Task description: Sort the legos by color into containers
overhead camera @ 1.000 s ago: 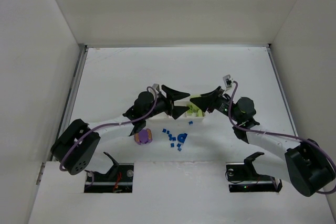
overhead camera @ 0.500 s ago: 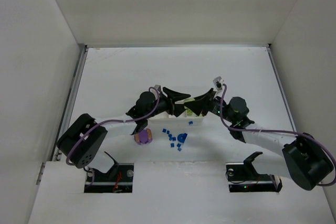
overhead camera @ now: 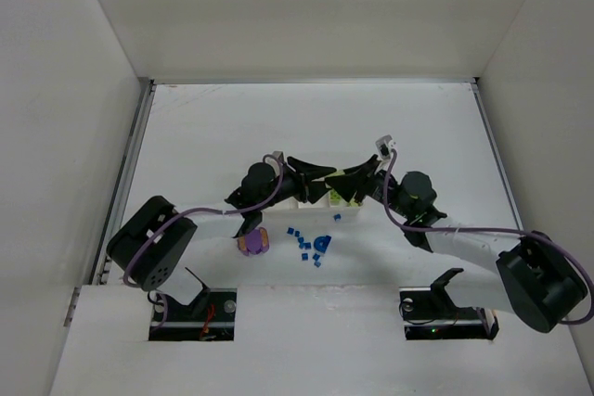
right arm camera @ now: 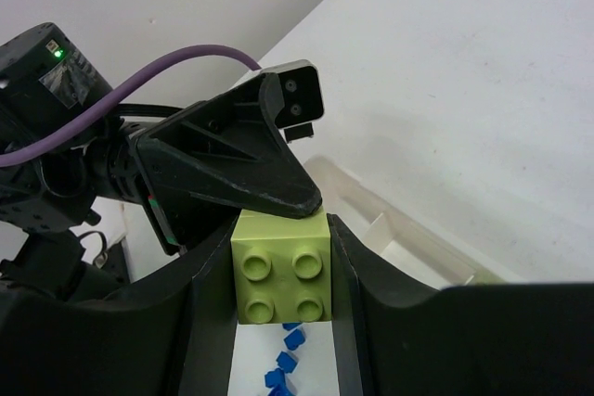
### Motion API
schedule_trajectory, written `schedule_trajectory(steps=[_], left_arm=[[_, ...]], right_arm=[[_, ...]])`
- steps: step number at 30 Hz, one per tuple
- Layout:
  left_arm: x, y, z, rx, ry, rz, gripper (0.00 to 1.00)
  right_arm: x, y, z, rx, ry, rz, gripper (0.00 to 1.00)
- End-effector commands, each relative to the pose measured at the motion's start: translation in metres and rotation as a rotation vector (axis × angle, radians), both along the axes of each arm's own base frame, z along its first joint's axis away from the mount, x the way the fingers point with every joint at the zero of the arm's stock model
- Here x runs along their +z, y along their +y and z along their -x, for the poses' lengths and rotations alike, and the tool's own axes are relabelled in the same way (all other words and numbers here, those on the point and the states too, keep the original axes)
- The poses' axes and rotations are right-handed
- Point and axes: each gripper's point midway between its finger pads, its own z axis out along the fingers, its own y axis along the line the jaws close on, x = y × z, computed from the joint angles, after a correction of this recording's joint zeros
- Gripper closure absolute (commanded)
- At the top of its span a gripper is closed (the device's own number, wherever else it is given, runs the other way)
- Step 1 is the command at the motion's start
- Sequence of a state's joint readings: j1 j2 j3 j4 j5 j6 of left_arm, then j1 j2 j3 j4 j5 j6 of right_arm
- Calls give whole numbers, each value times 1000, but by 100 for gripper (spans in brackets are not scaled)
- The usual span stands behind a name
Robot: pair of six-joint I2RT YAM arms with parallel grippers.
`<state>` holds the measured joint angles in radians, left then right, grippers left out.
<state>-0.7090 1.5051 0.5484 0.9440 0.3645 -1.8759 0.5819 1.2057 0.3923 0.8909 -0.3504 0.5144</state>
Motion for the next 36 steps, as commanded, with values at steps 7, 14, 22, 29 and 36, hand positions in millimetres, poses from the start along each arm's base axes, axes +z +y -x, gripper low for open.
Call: schedule_trajectory(steps=[7, 14, 22, 29, 36], left_arm=[[33, 19, -13, 93, -146, 127, 80], [22, 17, -15, 94, -146, 127, 86], [10, 16, -16, 87, -144, 119, 87], [4, 17, -12, 76, -158, 100, 87], [1, 19, -9, 73, -169, 78, 88]], right_arm=[[-6, -4, -20, -100, -12, 37, 55], [-8, -5, -19, -106, 2, 48, 42], [-1, -7, -16, -113, -3, 40, 25], [0, 0, -9, -59, 8, 30, 28], [9, 6, 0, -4, -4, 9, 42]])
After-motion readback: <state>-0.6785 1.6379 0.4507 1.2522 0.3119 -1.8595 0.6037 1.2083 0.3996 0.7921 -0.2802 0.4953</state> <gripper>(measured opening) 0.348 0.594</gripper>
